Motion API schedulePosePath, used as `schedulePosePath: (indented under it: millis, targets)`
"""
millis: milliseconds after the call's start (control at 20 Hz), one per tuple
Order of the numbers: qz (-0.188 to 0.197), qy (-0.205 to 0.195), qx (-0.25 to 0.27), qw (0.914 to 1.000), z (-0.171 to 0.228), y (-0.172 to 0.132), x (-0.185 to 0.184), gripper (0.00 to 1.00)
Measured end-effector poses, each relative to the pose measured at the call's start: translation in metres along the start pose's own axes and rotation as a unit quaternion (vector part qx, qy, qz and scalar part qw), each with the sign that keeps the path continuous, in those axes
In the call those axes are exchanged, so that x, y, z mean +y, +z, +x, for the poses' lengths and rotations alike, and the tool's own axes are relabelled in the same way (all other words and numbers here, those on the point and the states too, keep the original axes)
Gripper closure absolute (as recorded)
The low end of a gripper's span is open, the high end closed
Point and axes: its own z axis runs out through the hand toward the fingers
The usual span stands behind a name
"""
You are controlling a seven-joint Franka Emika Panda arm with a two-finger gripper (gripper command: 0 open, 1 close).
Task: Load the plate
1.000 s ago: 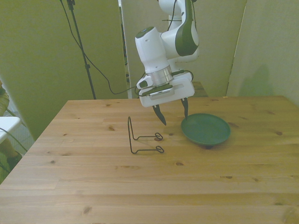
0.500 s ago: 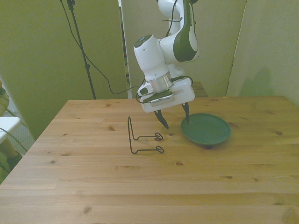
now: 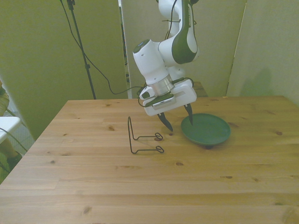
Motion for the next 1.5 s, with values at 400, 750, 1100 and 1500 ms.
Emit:
schedulePosePath:
  millis: [400,750,1100,1500]
  targets:
    - [0.016,-0.003,-0.015,0.9998,-0.004,0.006,-0.001,0.0]
    - [0.019,-0.011,-0.021,0.9995,-0.008,0.01,-0.004,1.0]
    - [0.018,-0.011,-0.027,0.9994,-0.007,0.016,-0.001,1.0]
    - [0.014,-0.01,-0.029,0.9994,-0.007,0.022,0.003,1.0]
